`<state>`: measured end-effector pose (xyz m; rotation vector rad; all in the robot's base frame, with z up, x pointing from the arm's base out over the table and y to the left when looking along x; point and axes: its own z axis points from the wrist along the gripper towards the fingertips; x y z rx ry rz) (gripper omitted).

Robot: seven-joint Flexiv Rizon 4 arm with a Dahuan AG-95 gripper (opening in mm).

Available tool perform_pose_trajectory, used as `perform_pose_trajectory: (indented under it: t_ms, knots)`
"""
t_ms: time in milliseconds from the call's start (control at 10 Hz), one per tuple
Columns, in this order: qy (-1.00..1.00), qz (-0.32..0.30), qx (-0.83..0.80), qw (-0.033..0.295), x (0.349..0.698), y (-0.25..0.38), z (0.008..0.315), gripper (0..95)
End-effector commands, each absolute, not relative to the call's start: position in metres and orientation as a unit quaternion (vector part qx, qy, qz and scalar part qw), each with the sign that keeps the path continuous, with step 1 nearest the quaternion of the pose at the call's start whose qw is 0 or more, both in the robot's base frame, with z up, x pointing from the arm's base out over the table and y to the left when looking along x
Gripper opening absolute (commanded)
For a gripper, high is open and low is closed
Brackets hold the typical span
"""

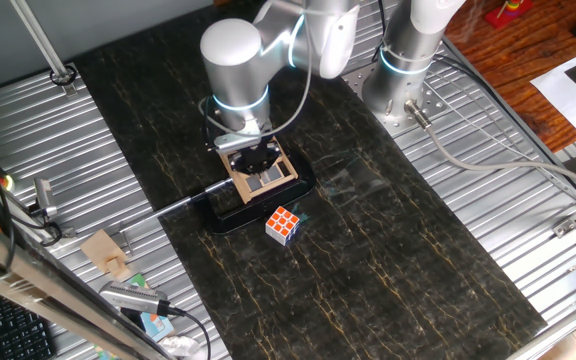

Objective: Open a sliding window

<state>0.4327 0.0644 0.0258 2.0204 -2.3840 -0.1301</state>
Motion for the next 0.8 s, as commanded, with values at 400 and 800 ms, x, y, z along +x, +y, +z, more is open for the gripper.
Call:
perform_pose_trajectory:
  t_ms: [400, 800]
  knots:
    - [-0.759, -0.046, 0.649, 0.006, 0.4307, 0.0627, 0.0248, 0.0]
    - [-0.759, -0.049, 0.649, 0.006, 0.4303, 0.0624, 0.0223, 0.0]
